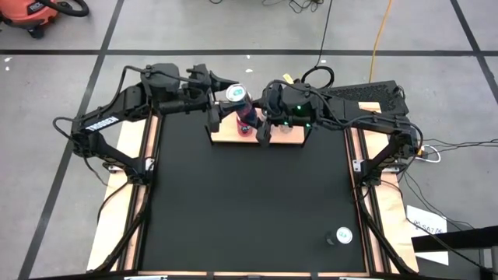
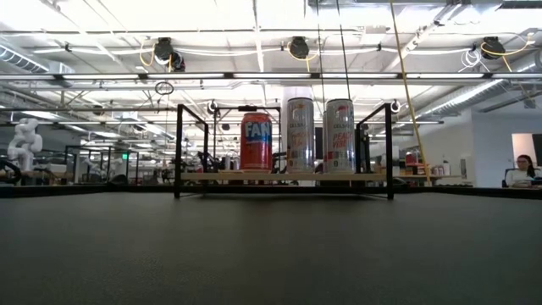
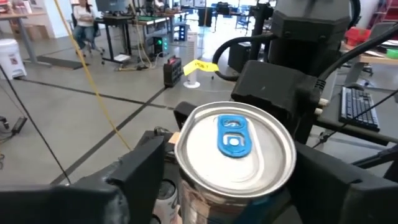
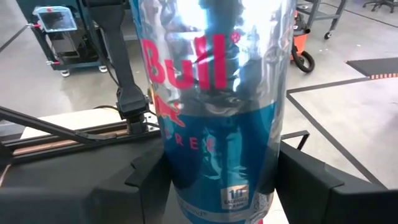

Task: Place canned beverage on shelf
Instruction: Put the top blue soda can on the shelf

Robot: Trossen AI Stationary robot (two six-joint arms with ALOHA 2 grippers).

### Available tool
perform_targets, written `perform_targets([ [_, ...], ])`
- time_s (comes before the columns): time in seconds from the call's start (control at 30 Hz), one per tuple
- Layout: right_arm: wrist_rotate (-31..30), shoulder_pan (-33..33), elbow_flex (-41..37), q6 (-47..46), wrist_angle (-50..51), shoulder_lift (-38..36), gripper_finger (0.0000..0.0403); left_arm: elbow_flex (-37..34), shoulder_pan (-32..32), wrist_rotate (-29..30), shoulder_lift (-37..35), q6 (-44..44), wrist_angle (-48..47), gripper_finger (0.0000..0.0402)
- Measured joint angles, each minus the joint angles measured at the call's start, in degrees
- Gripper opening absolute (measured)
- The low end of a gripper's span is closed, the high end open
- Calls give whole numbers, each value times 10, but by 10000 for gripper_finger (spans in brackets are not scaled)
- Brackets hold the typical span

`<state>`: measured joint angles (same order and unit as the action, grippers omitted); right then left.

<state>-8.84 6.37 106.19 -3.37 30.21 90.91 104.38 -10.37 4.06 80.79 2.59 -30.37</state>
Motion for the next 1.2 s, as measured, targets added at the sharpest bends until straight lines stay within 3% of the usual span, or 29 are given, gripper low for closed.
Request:
perform_targets([
  [0.23, -4, 1, 0, -13, 6, 0, 235, 0, -19, -19, 0, -4, -2, 205],
  [0.47, -6, 4, 0, -58, 51, -17, 285, 0, -68, -37, 0, -38, -59, 204],
  [0.57, -29, 3, 1, -64, 85, -39, 294, 0, -97, -17, 0, -62, -110, 211],
  [0.7, -72, 4, 1, -65, 131, -63, 296, -14, -136, -48, -1, -76, -117, 212],
  [1.03, -95, 2, 0, -84, 170, -104, 296, -219, -238, -155, -10, -109, 63, 210],
  [1.2, -95, 1, 0, -101, 205, -106, 296, -332, -284, -179, -10, -134, 187, 210],
])
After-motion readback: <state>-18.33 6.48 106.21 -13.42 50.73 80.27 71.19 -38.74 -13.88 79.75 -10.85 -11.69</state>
